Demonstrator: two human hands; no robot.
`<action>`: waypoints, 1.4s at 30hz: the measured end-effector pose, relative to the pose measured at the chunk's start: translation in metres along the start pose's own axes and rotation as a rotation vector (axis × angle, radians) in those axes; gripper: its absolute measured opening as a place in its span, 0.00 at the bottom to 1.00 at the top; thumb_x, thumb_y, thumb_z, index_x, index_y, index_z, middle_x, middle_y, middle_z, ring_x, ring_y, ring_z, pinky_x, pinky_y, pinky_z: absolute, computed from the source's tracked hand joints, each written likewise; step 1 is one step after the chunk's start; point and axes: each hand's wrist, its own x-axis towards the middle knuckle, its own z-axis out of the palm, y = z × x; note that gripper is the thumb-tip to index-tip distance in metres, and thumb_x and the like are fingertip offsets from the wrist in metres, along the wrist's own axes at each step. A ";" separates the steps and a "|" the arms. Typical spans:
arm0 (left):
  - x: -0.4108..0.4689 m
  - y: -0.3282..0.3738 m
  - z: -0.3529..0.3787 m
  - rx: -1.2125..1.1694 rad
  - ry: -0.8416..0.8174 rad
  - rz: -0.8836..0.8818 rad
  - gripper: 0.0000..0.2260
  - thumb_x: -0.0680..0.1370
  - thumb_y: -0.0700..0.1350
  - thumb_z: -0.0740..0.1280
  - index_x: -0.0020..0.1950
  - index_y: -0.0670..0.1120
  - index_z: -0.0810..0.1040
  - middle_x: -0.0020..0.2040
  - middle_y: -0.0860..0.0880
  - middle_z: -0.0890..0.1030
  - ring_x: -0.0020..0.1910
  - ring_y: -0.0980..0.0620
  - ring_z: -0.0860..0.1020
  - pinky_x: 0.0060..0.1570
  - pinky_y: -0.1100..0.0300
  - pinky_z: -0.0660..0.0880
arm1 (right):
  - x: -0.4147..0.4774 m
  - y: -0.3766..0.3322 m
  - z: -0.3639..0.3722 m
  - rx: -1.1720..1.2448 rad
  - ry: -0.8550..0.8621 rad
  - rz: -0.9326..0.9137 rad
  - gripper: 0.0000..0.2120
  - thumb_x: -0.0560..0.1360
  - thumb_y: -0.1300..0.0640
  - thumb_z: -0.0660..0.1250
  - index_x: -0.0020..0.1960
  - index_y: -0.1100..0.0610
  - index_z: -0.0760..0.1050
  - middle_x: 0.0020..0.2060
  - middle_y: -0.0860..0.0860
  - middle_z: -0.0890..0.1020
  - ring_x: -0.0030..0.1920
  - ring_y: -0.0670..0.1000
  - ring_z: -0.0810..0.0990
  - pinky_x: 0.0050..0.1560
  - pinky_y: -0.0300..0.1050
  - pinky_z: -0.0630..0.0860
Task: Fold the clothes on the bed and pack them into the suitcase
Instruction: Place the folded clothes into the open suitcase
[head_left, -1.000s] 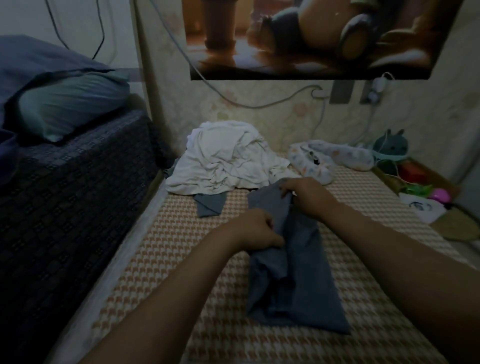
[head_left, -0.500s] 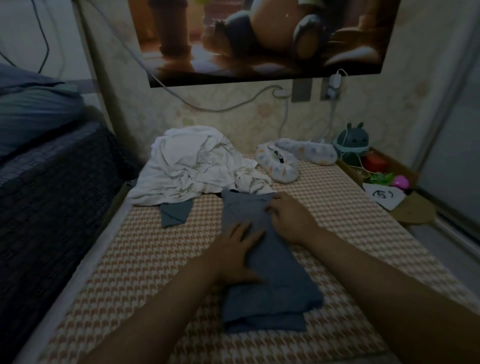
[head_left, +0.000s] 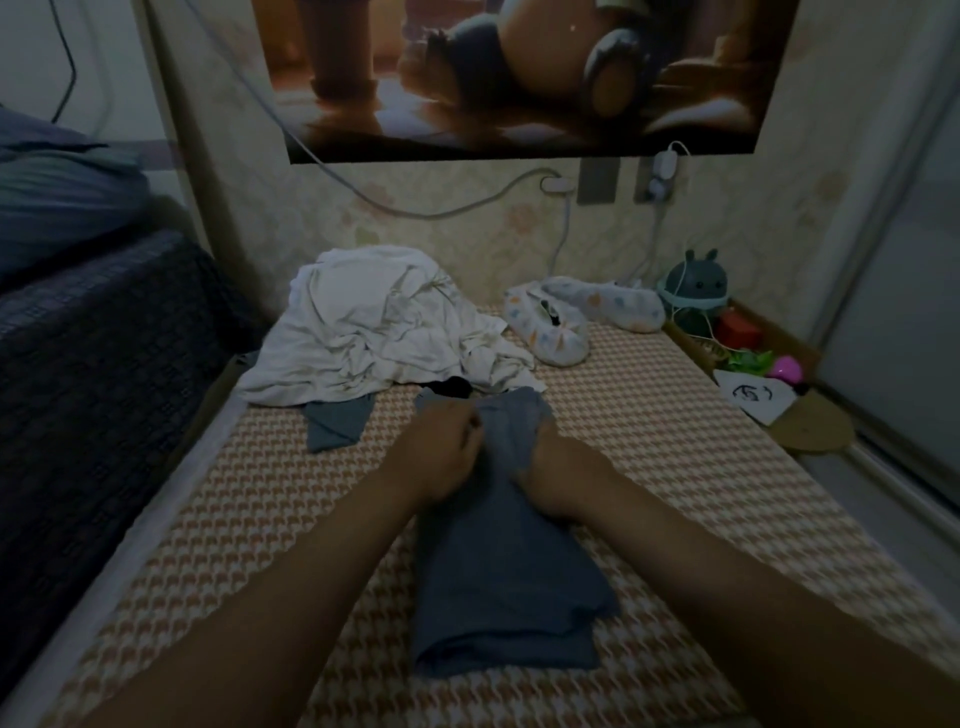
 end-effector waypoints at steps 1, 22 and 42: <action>0.003 0.000 0.005 0.008 -0.027 0.009 0.11 0.81 0.48 0.59 0.61 0.45 0.73 0.57 0.45 0.77 0.56 0.46 0.74 0.58 0.50 0.70 | 0.001 -0.001 0.001 0.067 -0.037 0.029 0.32 0.80 0.52 0.60 0.76 0.64 0.50 0.62 0.63 0.76 0.55 0.59 0.80 0.54 0.50 0.77; -0.017 -0.034 0.030 0.066 -0.297 -0.087 0.43 0.75 0.69 0.57 0.79 0.51 0.37 0.78 0.47 0.35 0.78 0.48 0.39 0.76 0.48 0.45 | 0.048 0.031 0.028 -0.132 -0.033 -0.294 0.32 0.81 0.38 0.48 0.80 0.52 0.46 0.79 0.51 0.45 0.78 0.50 0.43 0.77 0.53 0.45; -0.135 0.034 -0.082 0.130 -0.675 0.083 0.06 0.74 0.50 0.71 0.49 0.52 0.84 0.47 0.56 0.83 0.45 0.59 0.78 0.42 0.71 0.71 | -0.075 0.016 0.020 -0.049 -0.112 -0.361 0.16 0.78 0.53 0.64 0.65 0.48 0.75 0.65 0.47 0.77 0.61 0.51 0.76 0.61 0.44 0.73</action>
